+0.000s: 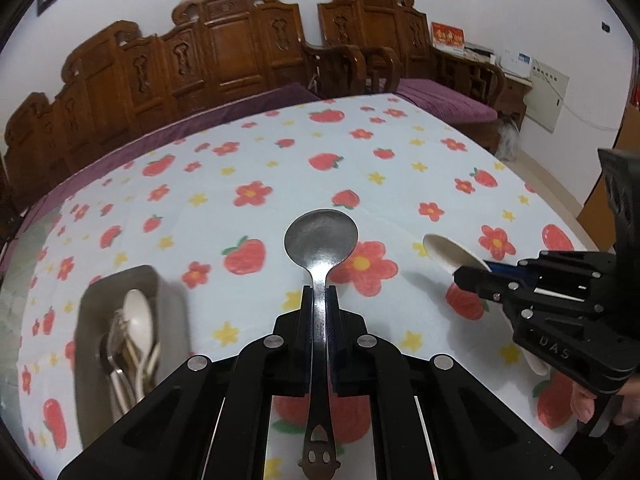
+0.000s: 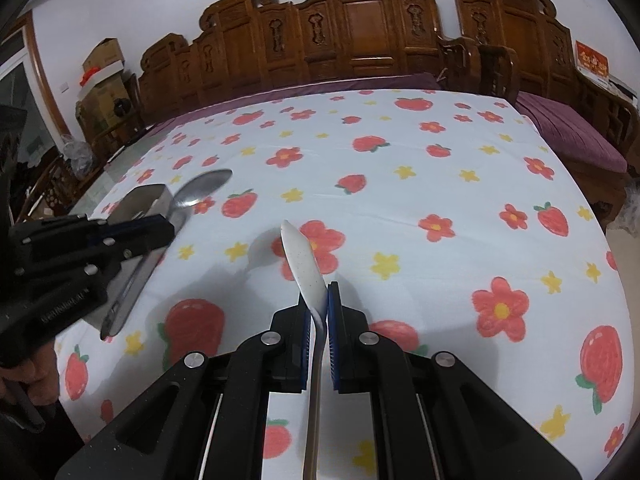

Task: Organize utensils
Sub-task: 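Carry the steel spoon to the metal tray with the left gripper and release it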

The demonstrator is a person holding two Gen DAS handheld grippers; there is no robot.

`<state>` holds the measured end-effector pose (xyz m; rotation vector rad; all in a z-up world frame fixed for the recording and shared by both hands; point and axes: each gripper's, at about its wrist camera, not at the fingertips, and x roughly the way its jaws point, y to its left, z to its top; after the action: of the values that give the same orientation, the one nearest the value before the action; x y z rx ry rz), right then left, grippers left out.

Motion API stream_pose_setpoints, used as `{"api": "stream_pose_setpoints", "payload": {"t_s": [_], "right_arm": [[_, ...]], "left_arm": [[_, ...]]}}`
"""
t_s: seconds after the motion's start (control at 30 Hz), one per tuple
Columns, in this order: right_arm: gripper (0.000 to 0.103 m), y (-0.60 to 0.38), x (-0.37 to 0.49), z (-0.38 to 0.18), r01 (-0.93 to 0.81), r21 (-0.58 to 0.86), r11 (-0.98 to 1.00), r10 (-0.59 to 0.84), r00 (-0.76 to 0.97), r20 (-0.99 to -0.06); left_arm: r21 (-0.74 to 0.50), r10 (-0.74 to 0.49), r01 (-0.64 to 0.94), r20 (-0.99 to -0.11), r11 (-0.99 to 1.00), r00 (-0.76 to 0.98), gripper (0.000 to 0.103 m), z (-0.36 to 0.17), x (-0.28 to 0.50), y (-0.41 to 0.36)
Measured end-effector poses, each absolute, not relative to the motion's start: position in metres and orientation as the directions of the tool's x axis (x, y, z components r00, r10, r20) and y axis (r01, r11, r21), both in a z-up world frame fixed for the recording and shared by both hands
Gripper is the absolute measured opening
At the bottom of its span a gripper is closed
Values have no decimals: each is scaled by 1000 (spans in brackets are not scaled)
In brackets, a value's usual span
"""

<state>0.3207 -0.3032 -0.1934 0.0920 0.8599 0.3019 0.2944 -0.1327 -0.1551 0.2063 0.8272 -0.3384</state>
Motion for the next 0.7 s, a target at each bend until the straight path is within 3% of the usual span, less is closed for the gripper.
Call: {"api": "stream_pose_setpoints", "payload": {"t_s": [0.7], "right_arm": [[9,-222,303,-170,-356,125,926,330,605,-724]], "left_arm": [[5,-152,221,-711,975,686,5,-135,285,-14]]}}
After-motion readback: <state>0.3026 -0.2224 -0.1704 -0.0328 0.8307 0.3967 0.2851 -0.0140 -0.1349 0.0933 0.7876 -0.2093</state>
